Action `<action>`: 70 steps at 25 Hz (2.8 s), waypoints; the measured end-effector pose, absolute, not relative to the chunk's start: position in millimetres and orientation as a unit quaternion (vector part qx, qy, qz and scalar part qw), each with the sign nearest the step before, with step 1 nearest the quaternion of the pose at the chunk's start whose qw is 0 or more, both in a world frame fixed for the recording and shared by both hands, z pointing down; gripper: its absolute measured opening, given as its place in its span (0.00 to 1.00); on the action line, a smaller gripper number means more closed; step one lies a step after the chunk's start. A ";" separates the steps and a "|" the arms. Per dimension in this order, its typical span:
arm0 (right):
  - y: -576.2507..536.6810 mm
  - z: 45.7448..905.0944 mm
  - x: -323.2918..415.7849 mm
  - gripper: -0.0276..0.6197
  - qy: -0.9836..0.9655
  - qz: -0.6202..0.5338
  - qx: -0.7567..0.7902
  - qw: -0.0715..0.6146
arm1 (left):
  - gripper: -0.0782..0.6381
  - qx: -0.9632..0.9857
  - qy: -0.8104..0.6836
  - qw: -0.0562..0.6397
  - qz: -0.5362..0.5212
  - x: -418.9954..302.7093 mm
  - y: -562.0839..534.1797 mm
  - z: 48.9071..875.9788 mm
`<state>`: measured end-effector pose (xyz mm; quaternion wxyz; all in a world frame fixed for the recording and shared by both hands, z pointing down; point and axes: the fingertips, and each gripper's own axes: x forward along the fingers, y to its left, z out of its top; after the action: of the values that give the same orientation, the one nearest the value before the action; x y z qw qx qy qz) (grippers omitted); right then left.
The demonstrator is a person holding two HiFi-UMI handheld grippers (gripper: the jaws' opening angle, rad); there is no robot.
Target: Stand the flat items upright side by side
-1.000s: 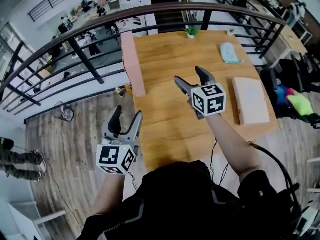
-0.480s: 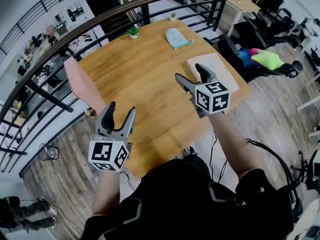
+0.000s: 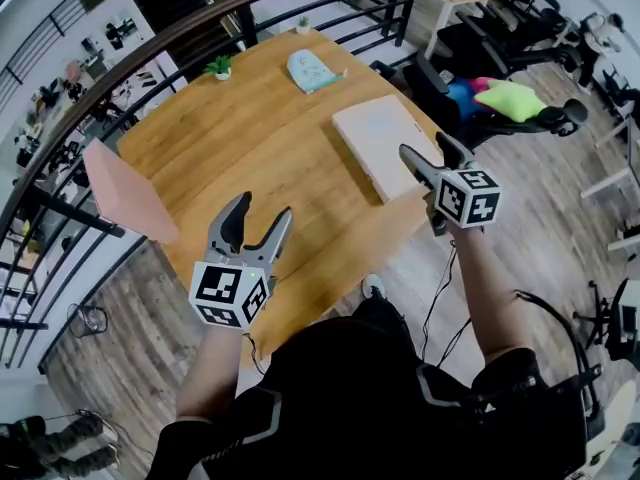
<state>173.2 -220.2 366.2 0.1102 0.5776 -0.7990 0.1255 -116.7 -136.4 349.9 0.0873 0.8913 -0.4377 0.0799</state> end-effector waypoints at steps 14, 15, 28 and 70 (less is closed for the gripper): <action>-252.0 441.1 334.6 0.62 -0.822 0.158 0.517 0.178 | 0.54 0.884 -0.418 0.128 0.164 30.1 -190.3 419.4; -255.1 449.9 340.1 0.62 -0.827 0.160 0.506 0.186 | 0.54 0.883 -0.415 0.133 0.173 39.9 -193.1 427.3; -280.8 567.6 377.2 0.62 -0.848 0.205 0.386 0.300 | 0.55 0.843 -0.411 0.211 0.277 117.6 -207.9 556.3; -276.5 691.8 347.7 0.64 -0.864 0.205 0.175 0.427 | 0.58 0.820 -0.266 0.217 0.459 173.3 -222.6 667.9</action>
<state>347.7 -276.5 691.8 0.4266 0.1745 -0.8636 0.2045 173.3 -222.6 667.9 0.2166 0.8196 -0.2662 0.4587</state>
